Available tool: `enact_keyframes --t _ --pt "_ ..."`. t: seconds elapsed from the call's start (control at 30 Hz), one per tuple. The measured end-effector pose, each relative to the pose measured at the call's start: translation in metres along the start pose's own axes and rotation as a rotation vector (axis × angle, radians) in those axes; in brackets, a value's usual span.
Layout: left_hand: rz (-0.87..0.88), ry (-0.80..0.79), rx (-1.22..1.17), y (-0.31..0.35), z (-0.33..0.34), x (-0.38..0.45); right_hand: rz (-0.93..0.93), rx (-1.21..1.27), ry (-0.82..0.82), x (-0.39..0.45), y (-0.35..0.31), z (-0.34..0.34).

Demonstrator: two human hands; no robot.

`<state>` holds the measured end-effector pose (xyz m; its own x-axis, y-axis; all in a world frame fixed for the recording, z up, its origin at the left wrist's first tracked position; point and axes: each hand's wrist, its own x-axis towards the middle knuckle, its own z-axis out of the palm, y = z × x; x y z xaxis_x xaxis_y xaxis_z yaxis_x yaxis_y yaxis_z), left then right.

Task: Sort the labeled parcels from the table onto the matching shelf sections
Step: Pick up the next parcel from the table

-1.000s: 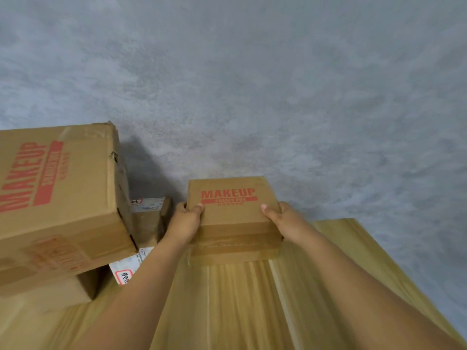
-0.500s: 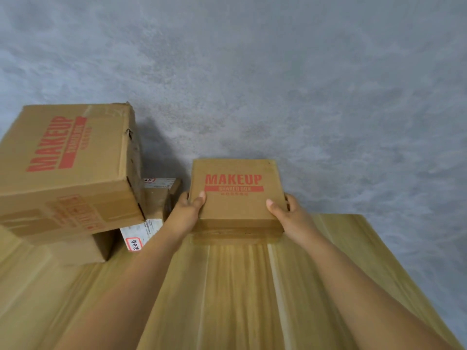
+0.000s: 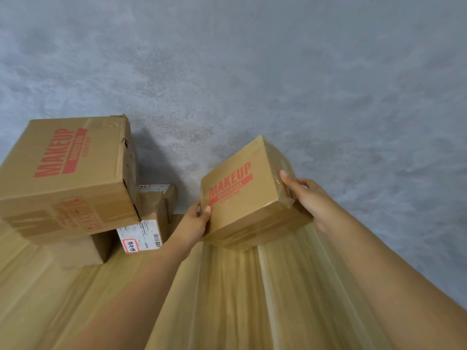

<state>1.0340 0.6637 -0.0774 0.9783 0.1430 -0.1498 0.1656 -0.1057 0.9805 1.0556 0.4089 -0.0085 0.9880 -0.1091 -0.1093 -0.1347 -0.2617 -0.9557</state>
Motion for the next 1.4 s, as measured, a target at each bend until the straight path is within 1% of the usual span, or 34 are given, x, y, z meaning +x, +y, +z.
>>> enact_keyframes --t 0.07,0.13,0.2,0.27,0.3,0.37,0.43,0.47,0.53,0.57,0.63,0.67,0.7,0.77,0.8,0.87,0.93,1.0,1.07,1.2,1.27,1.33,1.4 --pt "0.069 -0.017 0.174 0.011 0.009 -0.005 -0.089 -0.073 0.021 -0.007 -0.015 0.0" --pt "0.077 -0.112 0.202 0.026 0.014 -0.011 -0.182 -0.232 0.045 -0.007 -0.025 0.004" --pt "-0.001 -0.274 0.072 0.047 0.016 -0.018 -0.25 -0.407 0.048 -0.011 -0.033 0.012" --pt "-0.04 -0.402 -0.054 0.064 0.017 -0.017 -0.302 -0.454 0.057 -0.016 -0.035 0.019" --pt "-0.02 -0.408 -0.059 0.071 0.017 -0.017 -0.323 -0.448 0.064 -0.019 -0.035 0.022" --pt "0.013 -0.319 -0.007 0.078 0.015 -0.017 -0.378 -0.411 0.066 -0.023 -0.033 0.025" --pt "0.009 -0.208 -0.04 0.073 0.006 -0.012 -0.412 -0.31 0.026 -0.023 -0.033 0.026" --pt "0.0 -0.178 -0.088 0.07 0.0 -0.009 -0.393 -0.217 -0.016 -0.022 -0.032 0.026" --pt "-0.004 -0.121 -0.125 0.066 -0.018 -0.006 -0.284 -0.023 -0.107 -0.02 -0.028 0.029" --pt "0.003 -0.075 -0.09 0.065 -0.027 -0.005 -0.234 -0.011 -0.119 -0.018 -0.022 0.031" --pt "0.025 0.004 -0.006 0.062 -0.043 -0.004 -0.14 -0.165 -0.081 -0.016 -0.006 0.032" --pt "0.04 0.017 0.008 0.059 -0.05 -0.004 -0.054 -0.265 -0.064 -0.017 0.004 0.033" --pt "0.054 0.014 0.013 0.056 -0.056 -0.005 0.054 -0.308 -0.072 -0.019 0.013 0.034" --pt "0.074 -0.004 0.014 0.051 -0.065 -0.006 0.249 -0.202 -0.183 -0.025 0.029 0.037" --pt "0.084 -0.004 0.003 0.049 -0.068 -0.008 0.297 -0.124 -0.259 -0.027 0.034 0.039" --pt "0.089 0.017 -0.032 0.048 -0.071 -0.012 0.268 -0.096 -0.352 -0.03 0.038 0.041" --pt "0.036 0.024 -0.009 0.051 -0.075 -0.018 0.194 -0.143 -0.342 -0.03 0.037 0.044" --pt "-0.04 -0.068 0.045 0.056 -0.076 -0.024 0.145 -0.147 -0.298 -0.028 0.034 0.045" --pt "-0.039 -0.139 0.077 0.059 -0.073 -0.028 0.094 -0.104 -0.266 -0.029 0.029 0.043" --pt "-0.013 -0.161 -0.052 0.058 -0.067 -0.032 -0.004 -0.039 -0.163 -0.036 0.02 0.031" --pt "0.005 -0.209 -0.13 0.055 -0.064 -0.033 -0.03 0.019 -0.117 -0.038 0.016 0.021" --pt "0.021 -0.253 -0.197 0.053 -0.058 -0.038 -0.052 0.096 -0.118 -0.042 0.012 0.011" --pt "0.016 -0.267 -0.259 0.052 -0.048 -0.044 -0.056 0.203 -0.173 -0.049 0.008 0.001"
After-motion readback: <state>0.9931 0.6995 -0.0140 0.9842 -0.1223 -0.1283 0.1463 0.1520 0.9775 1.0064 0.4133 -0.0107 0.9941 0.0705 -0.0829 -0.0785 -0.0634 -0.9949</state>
